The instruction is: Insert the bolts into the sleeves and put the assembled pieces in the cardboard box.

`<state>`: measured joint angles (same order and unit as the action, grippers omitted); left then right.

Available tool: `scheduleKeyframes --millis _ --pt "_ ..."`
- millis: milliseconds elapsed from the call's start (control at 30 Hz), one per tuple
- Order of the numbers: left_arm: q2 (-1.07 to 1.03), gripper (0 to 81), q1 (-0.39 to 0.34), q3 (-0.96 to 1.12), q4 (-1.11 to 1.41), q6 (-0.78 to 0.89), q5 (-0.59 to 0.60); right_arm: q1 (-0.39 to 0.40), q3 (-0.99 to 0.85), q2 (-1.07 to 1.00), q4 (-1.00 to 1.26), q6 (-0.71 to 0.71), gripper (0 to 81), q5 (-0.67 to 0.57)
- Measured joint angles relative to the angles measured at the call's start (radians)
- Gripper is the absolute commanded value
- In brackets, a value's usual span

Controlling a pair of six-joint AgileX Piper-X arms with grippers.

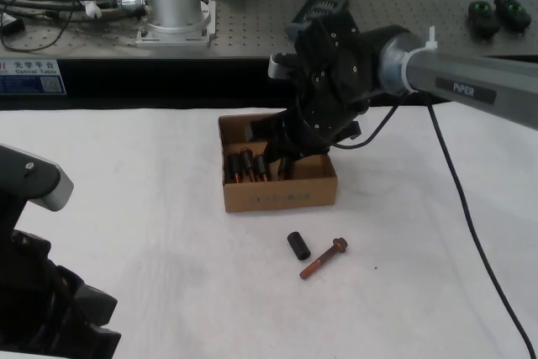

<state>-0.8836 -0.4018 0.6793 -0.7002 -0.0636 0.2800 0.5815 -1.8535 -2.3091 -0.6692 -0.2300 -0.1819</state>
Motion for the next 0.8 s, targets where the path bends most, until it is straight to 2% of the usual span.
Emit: scheduleKeyframes --millis 433,667,800 --pt "0.0 3.3 0.0 0.0 0.007 0.0 0.038 0.008 -0.004 0.27 -0.285 0.151 29.6 0.038" --pt "0.0 3.3 0.0 0.0 0.045 0.0 0.038 0.051 -0.008 0.277 -0.505 0.174 29.6 0.117" --pt "0.0 3.3 0.0 0.0 0.046 0.0 0.038 0.086 0.041 0.276 -0.507 0.179 29.6 0.167"
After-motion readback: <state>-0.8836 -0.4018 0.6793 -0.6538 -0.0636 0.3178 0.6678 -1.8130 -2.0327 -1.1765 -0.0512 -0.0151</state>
